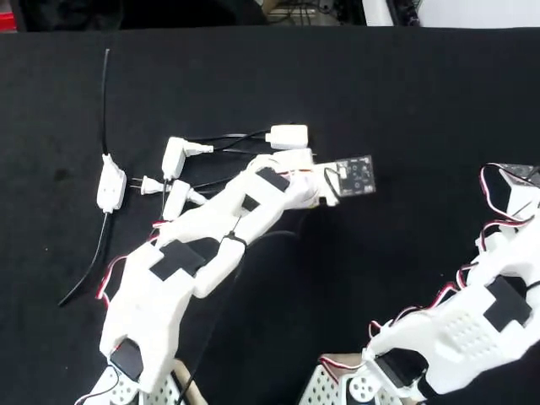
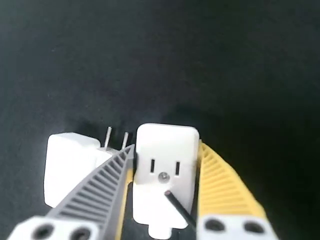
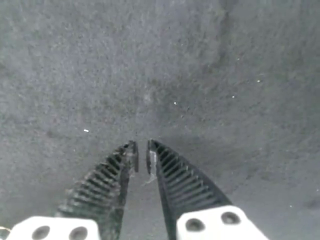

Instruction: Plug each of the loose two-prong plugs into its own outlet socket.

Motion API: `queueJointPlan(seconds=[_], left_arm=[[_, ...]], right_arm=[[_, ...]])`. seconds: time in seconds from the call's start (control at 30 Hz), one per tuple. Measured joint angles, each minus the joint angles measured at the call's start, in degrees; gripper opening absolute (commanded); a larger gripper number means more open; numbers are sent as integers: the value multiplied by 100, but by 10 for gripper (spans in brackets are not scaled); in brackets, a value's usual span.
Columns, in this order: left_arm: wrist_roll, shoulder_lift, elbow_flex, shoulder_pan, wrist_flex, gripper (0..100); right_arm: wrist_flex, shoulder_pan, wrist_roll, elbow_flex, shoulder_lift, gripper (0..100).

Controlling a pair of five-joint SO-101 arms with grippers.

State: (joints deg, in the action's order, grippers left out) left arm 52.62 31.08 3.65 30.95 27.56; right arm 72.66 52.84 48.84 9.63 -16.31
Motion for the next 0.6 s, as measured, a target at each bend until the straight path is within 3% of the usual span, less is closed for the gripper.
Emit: queueJointPlan(seconds=[0.3,0.4,0.6], left_arm=[[114,-229,9,0,325,29],[-105,-703,149,0,1090,28],[-1424,-2409,229,88,2804,29]], right_arm=[[0,0,0,0,0,40],[0,0,0,0,0,40],[0,0,0,0,0,40]])
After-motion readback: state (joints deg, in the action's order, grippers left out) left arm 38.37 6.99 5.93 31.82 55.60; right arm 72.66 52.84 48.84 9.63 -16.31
